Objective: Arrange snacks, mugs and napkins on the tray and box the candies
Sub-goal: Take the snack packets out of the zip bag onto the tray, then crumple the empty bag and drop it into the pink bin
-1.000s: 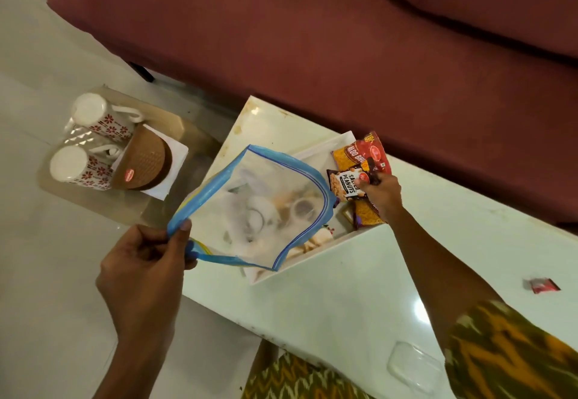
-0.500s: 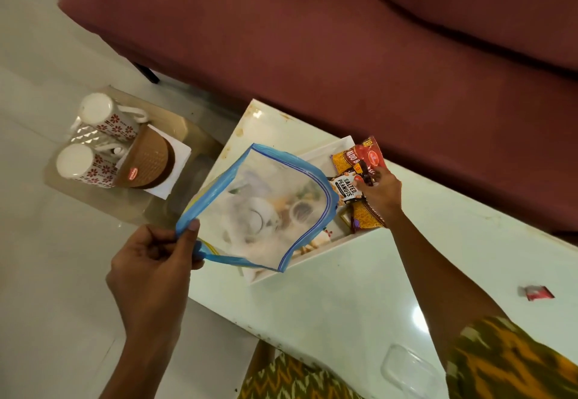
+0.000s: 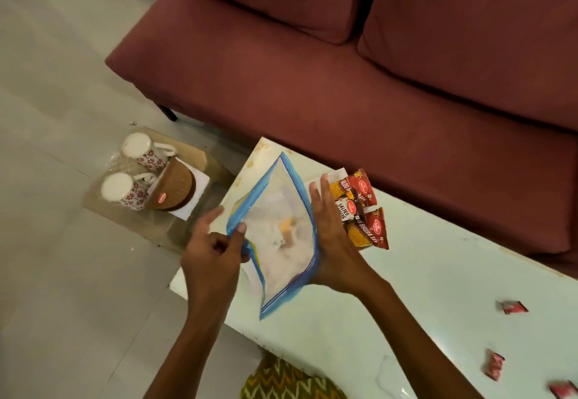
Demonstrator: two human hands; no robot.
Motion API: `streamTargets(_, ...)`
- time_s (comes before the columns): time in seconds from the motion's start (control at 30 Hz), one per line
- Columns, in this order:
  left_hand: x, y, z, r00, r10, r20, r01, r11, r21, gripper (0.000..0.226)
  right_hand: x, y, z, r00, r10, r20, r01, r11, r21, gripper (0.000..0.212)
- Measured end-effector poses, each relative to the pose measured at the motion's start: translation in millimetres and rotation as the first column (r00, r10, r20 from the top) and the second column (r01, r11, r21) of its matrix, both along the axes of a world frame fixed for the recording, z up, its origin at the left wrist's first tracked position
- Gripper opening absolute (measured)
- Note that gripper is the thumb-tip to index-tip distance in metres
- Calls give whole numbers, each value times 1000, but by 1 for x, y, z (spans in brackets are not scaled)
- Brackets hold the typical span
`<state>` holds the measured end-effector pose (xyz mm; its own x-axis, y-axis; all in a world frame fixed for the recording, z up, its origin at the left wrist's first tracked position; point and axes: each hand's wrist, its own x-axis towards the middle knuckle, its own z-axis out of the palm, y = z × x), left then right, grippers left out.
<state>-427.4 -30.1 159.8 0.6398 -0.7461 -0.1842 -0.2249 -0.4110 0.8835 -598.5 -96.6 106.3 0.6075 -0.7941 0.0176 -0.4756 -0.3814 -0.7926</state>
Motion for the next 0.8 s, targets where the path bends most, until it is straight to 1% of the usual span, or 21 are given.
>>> streamTargets(0.07,-8,1,7,996,-90,2,90,995,37,29,13,10,12,999,4,47,-4,1000,-2,137)
streamTargets(0.13,-18,3,12,985,-171,-34,172,983,61,33,27,14,22,996,-28,85,30,999,-30,129)
streamTargets(0.2,-27,8,21,961,-270,-60,273,960,58,41,40,17,35,987,-71,141,86,990,-108,111)
streamTargets(0.23,-29,11,27,950,-308,-42,310,949,51,41,43,18,40,983,-83,161,108,982,-156,100)
streamTargets(0.27,-28,13,33,943,-334,4,333,942,46,38,45,21,45,980,-90,177,124,974,-192,90)
streamTargets(0.33,-19,15,44,911,-376,169,374,926,44,36,45,28,52,972,-93,215,138,969,-206,71)
streamTargets(0.37,-13,17,48,884,-397,246,398,916,46,43,44,31,55,966,-102,236,152,968,-202,63)
streamTargets(0.4,-6,20,51,858,-418,298,421,905,56,56,42,34,58,957,-130,261,184,963,-195,58)
streamTargets(0.43,-1,24,53,838,-444,318,443,893,78,73,41,35,62,937,-175,302,235,956,-174,53)
streamTargets(0.47,4,27,55,828,-470,304,461,881,107,89,40,36,67,901,-231,366,294,948,-125,48)
streamTargets(0.53,7,33,56,826,-514,232,490,858,153,114,42,36,78,798,-346,494,372,927,48,47)
streamTargets(0.57,6,35,57,820,-538,197,513,843,164,125,45,38,84,753,-385,534,373,918,135,53)
streamTargets(0.6,5,35,57,812,-562,159,542,827,151,131,50,42,90,722,-411,557,360,910,205,59)
streamTargets(0.63,3,34,58,810,-575,114,567,818,97,130,55,47,95,703,-428,568,341,904,259,64)
streamTargets(0.7,0,32,65,816,-579,-8,576,813,-89,120,60,53,101,682,-453,575,303,890,341,60)
streamTargets(0.77,1,30,71,804,-583,-121,548,804,-232,107,62,58,109,706,-422,569,239,898,370,44)
streamTargets(0.8,3,29,75,803,-580,-141,531,802,-275,99,63,60,113,737,-379,560,200,913,355,35)
